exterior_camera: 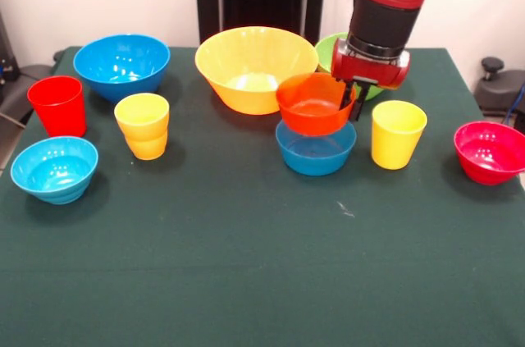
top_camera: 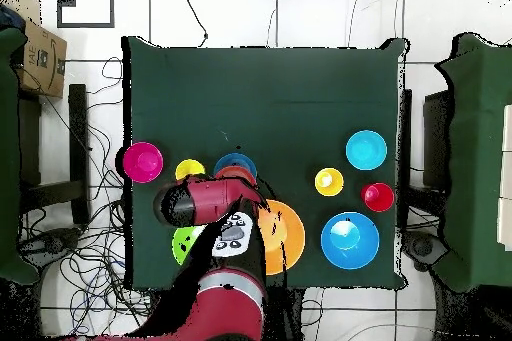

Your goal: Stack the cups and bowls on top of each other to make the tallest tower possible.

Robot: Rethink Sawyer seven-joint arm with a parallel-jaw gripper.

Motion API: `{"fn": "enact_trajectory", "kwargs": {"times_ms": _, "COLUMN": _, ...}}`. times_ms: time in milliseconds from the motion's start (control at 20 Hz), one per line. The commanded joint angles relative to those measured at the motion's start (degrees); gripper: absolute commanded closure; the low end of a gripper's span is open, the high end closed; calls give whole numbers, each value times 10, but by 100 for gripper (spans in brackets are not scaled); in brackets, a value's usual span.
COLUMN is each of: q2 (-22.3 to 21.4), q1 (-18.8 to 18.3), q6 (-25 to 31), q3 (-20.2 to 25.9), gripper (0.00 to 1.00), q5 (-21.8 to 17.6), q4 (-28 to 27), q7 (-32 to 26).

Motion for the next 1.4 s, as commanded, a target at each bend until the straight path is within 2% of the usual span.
{"fn": "enact_trajectory", "kwargs": {"times_ms": 50, "q2": 57, "q1": -14, "q6": -34, "q3": 25, "gripper": 100, "q5": 9, "q4": -22, "q7": 75}}
{"fn": "enact_trajectory", "kwargs": {"times_ms": 300, "q2": 82, "q1": -20, "q6": -56, "q3": 23, "gripper": 100, "q5": 3, "q4": -35, "q7": 71}}
{"fn": "enact_trajectory", "kwargs": {"times_ms": 850, "q2": 100, "q1": -14, "q6": -59, "q3": 19, "gripper": 100, "q5": 9, "q4": -56, "q7": 70}}
{"fn": "enact_trajectory", "kwargs": {"times_ms": 1150, "q2": 75, "q1": -8, "q6": -34, "q3": 21, "gripper": 100, "q5": 20, "q4": -50, "q7": 74}}
{"fn": "enact_trajectory", "kwargs": {"times_ms": 1400, "q2": 72, "q1": 12, "q6": 1, "q3": 5, "gripper": 100, "q5": 32, "q4": -78, "q7": 77}}
